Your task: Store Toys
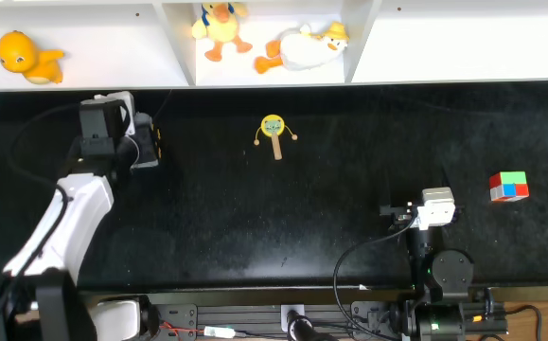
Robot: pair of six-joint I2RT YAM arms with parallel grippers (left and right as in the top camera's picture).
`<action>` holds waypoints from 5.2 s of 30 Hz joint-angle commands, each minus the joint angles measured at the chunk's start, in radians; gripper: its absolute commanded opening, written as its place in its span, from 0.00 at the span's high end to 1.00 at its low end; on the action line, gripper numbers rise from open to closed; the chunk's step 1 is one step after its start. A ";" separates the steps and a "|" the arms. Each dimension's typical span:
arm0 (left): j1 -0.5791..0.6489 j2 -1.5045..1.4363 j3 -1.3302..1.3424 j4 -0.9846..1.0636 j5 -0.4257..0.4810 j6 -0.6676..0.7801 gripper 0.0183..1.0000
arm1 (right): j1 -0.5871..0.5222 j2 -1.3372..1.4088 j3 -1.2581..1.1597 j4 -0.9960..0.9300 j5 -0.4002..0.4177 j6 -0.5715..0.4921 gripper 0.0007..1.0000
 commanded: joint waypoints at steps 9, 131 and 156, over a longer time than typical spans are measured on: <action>-0.004 -0.265 0.071 -0.129 0.027 0.026 0.66 | -0.001 -0.007 -0.013 0.005 0.004 0.004 0.00; -0.144 -1.459 -0.789 0.200 0.012 0.258 0.00 | -0.001 0.013 -0.001 0.004 0.095 -0.022 0.01; -0.144 -1.459 -0.789 0.200 0.012 0.258 0.00 | 0.547 1.320 1.016 -0.708 0.325 0.689 0.00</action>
